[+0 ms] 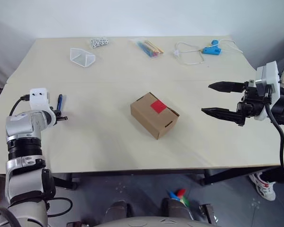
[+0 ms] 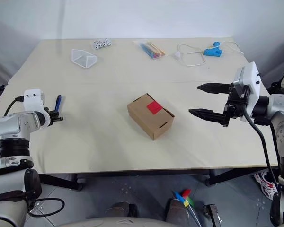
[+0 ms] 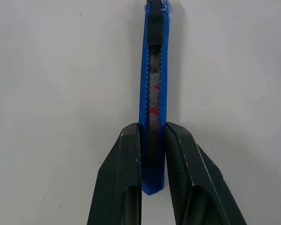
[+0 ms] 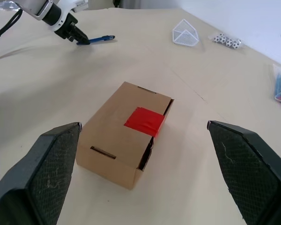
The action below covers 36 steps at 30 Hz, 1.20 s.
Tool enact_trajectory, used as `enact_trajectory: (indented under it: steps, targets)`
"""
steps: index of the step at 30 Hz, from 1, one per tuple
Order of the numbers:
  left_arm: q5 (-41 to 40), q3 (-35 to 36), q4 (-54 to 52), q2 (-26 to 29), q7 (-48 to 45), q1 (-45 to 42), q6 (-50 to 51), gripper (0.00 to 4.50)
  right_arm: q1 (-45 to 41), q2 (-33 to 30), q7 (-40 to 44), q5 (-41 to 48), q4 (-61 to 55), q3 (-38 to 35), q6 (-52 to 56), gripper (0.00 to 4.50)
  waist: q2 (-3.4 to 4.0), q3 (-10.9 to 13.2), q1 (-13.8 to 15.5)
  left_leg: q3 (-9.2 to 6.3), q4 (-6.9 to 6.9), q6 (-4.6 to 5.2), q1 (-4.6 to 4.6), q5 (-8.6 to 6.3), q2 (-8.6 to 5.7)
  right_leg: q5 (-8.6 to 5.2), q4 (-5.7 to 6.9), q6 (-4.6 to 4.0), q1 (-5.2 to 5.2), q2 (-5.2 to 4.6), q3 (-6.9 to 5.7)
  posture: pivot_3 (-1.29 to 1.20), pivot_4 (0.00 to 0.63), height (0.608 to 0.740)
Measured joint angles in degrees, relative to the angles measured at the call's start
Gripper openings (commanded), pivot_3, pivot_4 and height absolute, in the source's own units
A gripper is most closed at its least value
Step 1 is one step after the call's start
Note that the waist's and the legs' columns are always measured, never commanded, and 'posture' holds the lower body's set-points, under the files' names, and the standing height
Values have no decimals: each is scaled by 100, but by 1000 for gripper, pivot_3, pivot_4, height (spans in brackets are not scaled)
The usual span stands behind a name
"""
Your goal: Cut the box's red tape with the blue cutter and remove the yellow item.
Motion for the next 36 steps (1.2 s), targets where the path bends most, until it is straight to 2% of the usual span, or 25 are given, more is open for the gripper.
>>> enact_trajectory:
  steps: [3, 7, 14, 17, 20, 24, 28, 31, 36]
  targets:
    - [57, -344, -446, 179, -316, 277, 21, 387, 12, 0, -23, 8, -19, -3, 11, 4500, -1, 1, -15, 9, -8, 1, 0, -1, 1, 0, -8, 0, -6, 0, 9, 0, 150, 740]
    - [-167, -1173, -2086, 788, -1680, 1303, -39, 387, 145, -51, -110, 63, -144, -95, 144, 4500, 1, 2, -52, 11, -17, 0, -2, -12, 15, 0, -10, 1, -13, -3, 14, 0, 150, 740]
    - [-809, -1456, -3473, 1325, -3637, 2494, -1112, 387, 203, -68, -454, 200, -1036, -49, 579, 4500, -1, 11, 4, 17, -16, 6, -25, -15, 29, 0, -48, 0, -22, -3, 12, 0, 150, 740]
    - [-891, -1558, -3558, 1512, -4361, 2659, -1835, 387, 206, -7, -789, 268, -1525, 103, 790, 3872, -3, 13, 9, 22, -16, 6, -32, -16, 31, -1, -57, -2, -29, 0, 12, 0, 150, 740]
    - [-873, -1648, -3481, 1648, -5149, 2634, -2941, 387, 239, 124, -1110, 383, -2292, 439, 1048, 2893, -2, 13, 7, 25, -17, 7, -37, -18, 32, -1, -57, -2, -37, 0, 12, 0, 150, 740]
    - [-761, -1884, -3276, 1637, -5722, 2486, -3923, 387, 49, 267, -1573, 559, -2996, 1041, 1608, 1493, -3, 14, 3, 33, -13, 13, -53, -22, 31, -1, -57, -2, -55, 0, 11, 0, 150, 740]
    - [-586, -2122, -3174, 1504, -6073, 2339, -4773, 387, -89, 246, -2016, 15, -3456, 1997, 1861, 170, -4, 13, 18, 52, 2, 17, -104, -20, 1, 1, -37, -1, -113, 0, 11, 0, 150, 740]
    - [-405, -2252, -3036, 1416, -6118, 2328, -5265, 387, -83, 263, -2191, -472, -3663, 2637, 1841, 46, -5, 13, 3, 68, 0, 18, -106, -22, 2, 1, -35, -1, -116, 3, 5, 0, 150, 740]
    - [-115, -2287, -3078, 1406, -6017, 2557, -5608, 387, -416, 765, -2477, -1313, -3574, 3709, 1769, 46, -11, 16, -100, 69, 0, 18, -103, -21, 7, 1, -32, 0, -116, 6, 4, 0, 150, 740]
